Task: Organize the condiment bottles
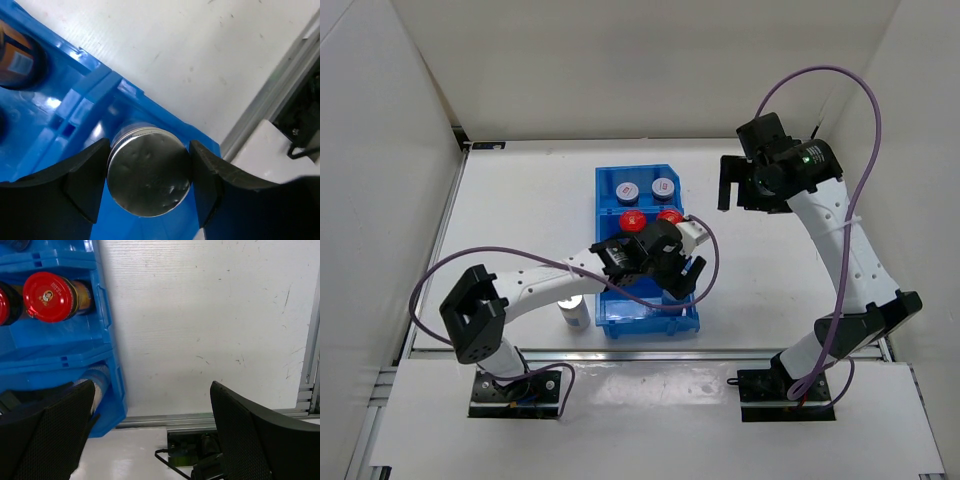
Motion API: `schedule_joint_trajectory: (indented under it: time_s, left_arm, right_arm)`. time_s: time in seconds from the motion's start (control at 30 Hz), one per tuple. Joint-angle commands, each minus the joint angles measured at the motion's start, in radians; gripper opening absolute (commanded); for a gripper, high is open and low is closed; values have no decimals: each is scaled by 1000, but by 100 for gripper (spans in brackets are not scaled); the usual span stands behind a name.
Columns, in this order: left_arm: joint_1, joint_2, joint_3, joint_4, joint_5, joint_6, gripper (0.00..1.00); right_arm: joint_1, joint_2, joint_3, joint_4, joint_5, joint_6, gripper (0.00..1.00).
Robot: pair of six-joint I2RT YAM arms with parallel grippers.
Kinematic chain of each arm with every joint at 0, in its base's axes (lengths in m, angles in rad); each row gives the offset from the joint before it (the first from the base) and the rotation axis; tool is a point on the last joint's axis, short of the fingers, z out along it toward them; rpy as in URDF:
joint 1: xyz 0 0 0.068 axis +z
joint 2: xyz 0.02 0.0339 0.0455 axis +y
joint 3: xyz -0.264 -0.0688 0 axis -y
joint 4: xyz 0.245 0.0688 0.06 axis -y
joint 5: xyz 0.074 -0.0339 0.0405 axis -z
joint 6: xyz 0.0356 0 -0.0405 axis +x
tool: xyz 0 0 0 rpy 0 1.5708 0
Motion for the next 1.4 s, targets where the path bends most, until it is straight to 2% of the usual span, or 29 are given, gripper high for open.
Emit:
schedule_joint_trajectory:
  time_s: [0.0,0.03,0.1,0.3,0.37,0.4,0.43,0.47,0.53,0.57,0.67,0.8,0.9,1.1,1.37]
  left_arm:
    - [-5,-1,50,46,-70,-2,88]
    - [-16,8,59,30,-134,-2,100]
    - [-16,8,96,2,-177,-12,100]
    - [-16,-136,217,-134,-367,31,100]
    - [-16,-209,231,-202,-419,-14,100]
    - [-16,-237,231,-284,-495,-53,100]
    - [-16,-299,204,-329,-528,-152,100]
    - [-16,-334,170,-364,-545,-189,100]
    - [-16,-404,47,-454,-554,-267,100]
    - [-16,-470,8,-489,-564,-374,100]
    - [-16,-600,-124,-576,-585,-545,100]
    - [-7,-702,-246,-613,-601,-655,100]
    - [32,-702,-295,-670,-601,-720,100]
    - [41,-711,-385,-673,-591,-771,100]
    - [50,-720,-376,-630,-600,-756,100]
  right_arm:
    - [0,-20,-7,-121,-34,-61,99]
    - [0,-20,-7,-121,-34,-72,99]
    - [0,-20,-7,-121,-34,-72,99]
    - [0,-20,-7,-111,-34,-81,99]
    - [0,-11,-7,-111,-34,-81,99]
    - [0,-11,-16,-111,-34,-81,99]
    - [0,-11,-17,-101,-34,-81,99]
    - [0,-11,-26,-101,-45,-81,99]
    - [0,-11,-35,-101,-45,-81,99]
    - [0,-11,-50,-91,-57,-81,99]
    - [0,-11,-78,-91,-68,-81,99]
    - [0,-20,-92,-91,-77,-81,99]
    - [0,-20,-92,-82,-86,-81,99]
    - [0,-11,-92,-82,-105,-81,99]
    - [0,-2,-92,-82,-123,-81,99]
